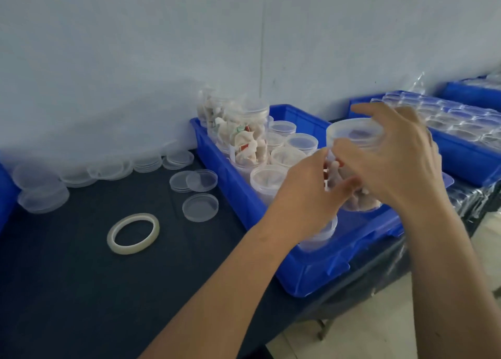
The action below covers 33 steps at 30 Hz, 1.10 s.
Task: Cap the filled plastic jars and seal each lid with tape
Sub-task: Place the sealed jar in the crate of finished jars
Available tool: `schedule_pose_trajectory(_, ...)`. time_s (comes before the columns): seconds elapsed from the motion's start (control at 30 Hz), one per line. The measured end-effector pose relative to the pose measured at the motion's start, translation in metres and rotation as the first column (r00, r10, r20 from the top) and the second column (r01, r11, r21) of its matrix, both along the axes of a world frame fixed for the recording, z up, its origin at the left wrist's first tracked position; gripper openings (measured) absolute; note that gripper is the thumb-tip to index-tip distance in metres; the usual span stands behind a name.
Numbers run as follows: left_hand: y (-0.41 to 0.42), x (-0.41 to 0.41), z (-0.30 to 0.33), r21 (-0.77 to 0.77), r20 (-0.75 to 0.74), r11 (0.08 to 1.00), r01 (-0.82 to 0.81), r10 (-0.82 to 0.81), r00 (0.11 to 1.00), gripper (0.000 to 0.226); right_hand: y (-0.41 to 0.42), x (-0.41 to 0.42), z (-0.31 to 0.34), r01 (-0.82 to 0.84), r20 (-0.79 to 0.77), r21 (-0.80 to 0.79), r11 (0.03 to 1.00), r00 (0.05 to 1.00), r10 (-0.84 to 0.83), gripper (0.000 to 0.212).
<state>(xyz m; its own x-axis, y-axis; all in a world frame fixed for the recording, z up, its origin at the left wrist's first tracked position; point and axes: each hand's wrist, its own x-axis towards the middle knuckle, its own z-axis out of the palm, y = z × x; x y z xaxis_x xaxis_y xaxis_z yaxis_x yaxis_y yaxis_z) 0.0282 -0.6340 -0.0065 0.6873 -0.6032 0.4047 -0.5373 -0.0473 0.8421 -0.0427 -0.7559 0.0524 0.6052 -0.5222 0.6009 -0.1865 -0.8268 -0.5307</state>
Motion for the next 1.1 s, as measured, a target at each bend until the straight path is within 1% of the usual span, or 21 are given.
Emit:
schedule_pose_trajectory(0.1, -0.007, -0.001, -0.003, 0.079, 0.055, 0.996, -0.048, 0.044, 0.998, 0.035, -0.012, -0.002, -0.010, -0.006, 0.012, 0.056, 0.998, 1.000, 0.006, 0.079)
schedule_pose_trajectory(0.17, -0.011, 0.003, -0.006, 0.134, 0.052, 0.989, -0.055, 0.049, 0.997, 0.040, -0.017, -0.005, -0.015, -0.021, -0.005, 0.058, 0.998, 1.000, 0.022, 0.082)
schedule_pose_trajectory(0.27, -0.009, 0.005, -0.013, 0.195, 0.057, 0.979, -0.061, 0.051, 0.997, 0.066, -0.021, -0.007, -0.024, -0.056, -0.021, 0.067, 0.996, 0.998, 0.058, 0.077)
schedule_pose_trajectory(0.3, -0.007, 0.005, -0.014, 0.191, 0.076, 0.979, -0.078, 0.064, 0.995, 0.070, -0.021, -0.006, -0.026, -0.064, -0.006, 0.067, 0.996, 0.998, 0.065, 0.075)
schedule_pose_trajectory(0.37, -0.006, 0.005, -0.013, 0.201, 0.126, 0.972, -0.122, 0.097, 0.987, 0.065, -0.020, -0.001, -0.033, -0.083, -0.011, 0.081, 0.993, 0.996, 0.085, 0.073)
schedule_pose_trajectory(0.47, -0.009, 0.006, -0.015, 0.292, 0.217, 0.943, -0.161, 0.099, 0.971, 0.040, -0.020, 0.001, -0.049, -0.105, -0.076, 0.165, 0.981, 0.990, 0.119, 0.078)
schedule_pose_trajectory(0.53, -0.010, 0.006, -0.018, 0.349, 0.289, 0.919, -0.183, 0.080, 0.954, 0.030, -0.022, -0.003, -0.061, -0.115, -0.101, 0.218, 0.969, 0.985, 0.140, 0.081)
schedule_pose_trajectory(0.57, -0.011, 0.006, -0.020, 0.362, 0.309, 0.910, -0.205, 0.090, 0.947, 0.032, -0.024, -0.004, -0.066, -0.115, -0.126, 0.228, 0.967, 0.981, 0.146, 0.083)
schedule_pose_trajectory(0.6, -0.010, 0.006, -0.022, 0.367, 0.317, 0.903, -0.222, 0.103, 0.943, 0.040, -0.025, -0.005, -0.070, -0.108, -0.173, 0.217, 0.970, 0.974, 0.147, 0.086)
schedule_pose_trajectory(0.67, -0.009, 0.006, -0.024, 0.371, 0.335, 0.898, -0.236, 0.108, 0.936, 0.063, -0.023, -0.008, -0.075, -0.094, -0.304, 0.138, 0.986, 0.943, 0.133, 0.091)
schedule_pose_trajectory(0.7, -0.008, 0.005, -0.025, 0.382, 0.354, 0.892, -0.240, 0.098, 0.930, 0.068, -0.021, -0.009, -0.077, -0.104, -0.356, 0.093, 0.990, 0.925, 0.130, 0.091)
schedule_pose_trajectory(0.73, -0.008, 0.004, -0.025, 0.398, 0.373, 0.885, -0.242, 0.085, 0.924, 0.068, -0.019, -0.010, -0.078, -0.121, -0.394, 0.061, 0.991, 0.909, 0.135, 0.091)
schedule_pose_trajectory(0.83, -0.007, 0.003, -0.023, 0.409, 0.411, 0.882, -0.236, 0.052, 0.910, 0.058, -0.017, -0.010, -0.073, -0.138, -0.478, 0.046, 0.989, 0.867, 0.143, 0.091)
schedule_pose_trajectory(0.87, -0.005, 0.002, -0.021, 0.403, 0.404, 0.887, -0.224, 0.048, 0.914, 0.054, -0.015, -0.009, -0.070, -0.127, -0.485, 0.014, 0.992, 0.866, 0.118, 0.086)
schedule_pose_trajectory(0.9, -0.003, 0.002, -0.018, 0.383, 0.385, 0.899, -0.212, 0.054, 0.921, 0.052, -0.012, -0.007, -0.066, -0.110, -0.462, -0.037, 0.993, 0.883, 0.081, 0.075)
schedule_pose_trajectory(0.93, 0.001, 0.001, -0.013, 0.346, 0.358, 0.917, -0.199, 0.067, 0.931, 0.051, -0.007, -0.005, -0.063, -0.086, -0.405, -0.085, 0.993, 0.913, 0.045, 0.061)
schedule_pose_trajectory(0.97, 0.005, 0.001, -0.008, 0.294, 0.328, 0.937, -0.189, 0.087, 0.941, 0.051, 0.000, -0.001, -0.058, -0.068, -0.324, -0.113, 0.991, 0.945, 0.028, 0.049)
schedule_pose_trajectory(1.0, 0.011, 0.002, -0.003, 0.230, 0.305, 0.955, -0.188, 0.113, 0.946, 0.050, 0.009, 0.004, -0.053, -0.069, -0.237, -0.119, 0.990, 0.971, 0.039, 0.043)
schedule_pose_trajectory(1.03, 0.020, 0.004, 0.002, 0.158, 0.290, 0.967, -0.200, 0.148, 0.945, 0.049, 0.020, 0.011, -0.047, -0.098, -0.160, -0.102, 0.990, 0.984, 0.081, 0.040)
schedule_pose_trajectory(1.1, 0.048, 0.008, 0.008, 0.001, 0.248, 0.968, -0.249, 0.241, 0.938, 0.043, 0.052, 0.028, -0.033, -0.226, -0.029, -0.031, 0.974, 0.974, 0.225, 0.039)
